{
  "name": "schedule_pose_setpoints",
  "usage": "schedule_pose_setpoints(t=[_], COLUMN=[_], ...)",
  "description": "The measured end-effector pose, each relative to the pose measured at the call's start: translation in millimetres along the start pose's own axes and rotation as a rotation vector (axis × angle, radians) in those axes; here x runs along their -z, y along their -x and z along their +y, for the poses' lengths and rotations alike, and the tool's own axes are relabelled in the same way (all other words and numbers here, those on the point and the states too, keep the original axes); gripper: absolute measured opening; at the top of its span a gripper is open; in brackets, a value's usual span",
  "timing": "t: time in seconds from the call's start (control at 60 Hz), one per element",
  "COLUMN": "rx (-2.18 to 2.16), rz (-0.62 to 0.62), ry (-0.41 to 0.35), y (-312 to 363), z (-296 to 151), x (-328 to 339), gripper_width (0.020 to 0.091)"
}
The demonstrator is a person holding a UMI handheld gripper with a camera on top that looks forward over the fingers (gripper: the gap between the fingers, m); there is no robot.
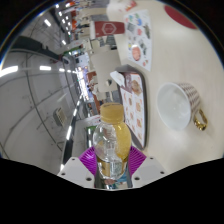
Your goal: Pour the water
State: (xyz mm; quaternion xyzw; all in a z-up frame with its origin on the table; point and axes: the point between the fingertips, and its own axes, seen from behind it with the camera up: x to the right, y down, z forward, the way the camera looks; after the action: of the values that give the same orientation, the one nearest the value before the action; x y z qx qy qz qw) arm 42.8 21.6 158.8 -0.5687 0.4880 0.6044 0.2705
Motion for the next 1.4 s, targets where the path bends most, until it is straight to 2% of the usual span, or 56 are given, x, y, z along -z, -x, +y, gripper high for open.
schedule_pose_setpoints(t=[0.117, 0.283, 0.383, 0.483, 0.617, 0.767, 0.867, 1.017, 1.05, 1.167, 1.2, 1.267, 1.4], rx=[0.419, 1.06, 1.374, 1.606, 1.693, 1.66, 1.639, 1.66, 1.67, 1.644, 1.62, 1.587, 1.535], rz=[0.075, 0.206, 0.312, 0.46, 0.556, 0.606, 0.616, 0.589, 0.594, 0.634, 0.641, 0.665, 0.741], ry=[-0.006, -0.114, -0.174, -0.205, -0.171, -0.138, -0.12, -0.157, -0.156, -0.143, -0.135, -0.123, -0.083], y=[38.3, 91.1, 92.3, 58.1, 6.4, -42.9, -65.9, -63.8, -64.3, -66.7, -67.3, -66.7, -64.3], z=[-14.4, -84.4, -132.1, -188.6, -231.7, -264.2, -269.4, -270.6, -269.3, -268.2, -266.4, -262.0, -239.4], x=[27.6, 92.0, 123.2, 150.6, 174.0, 188.0, 188.0, 186.6, 188.4, 194.7, 197.4, 207.0, 236.9], gripper_width=[0.0361, 0.0361, 0.0361, 0.0363, 0.0362, 0.0365, 0.0369, 0.038, 0.0397, 0.0534, 0.0625, 0.0852, 0.085])
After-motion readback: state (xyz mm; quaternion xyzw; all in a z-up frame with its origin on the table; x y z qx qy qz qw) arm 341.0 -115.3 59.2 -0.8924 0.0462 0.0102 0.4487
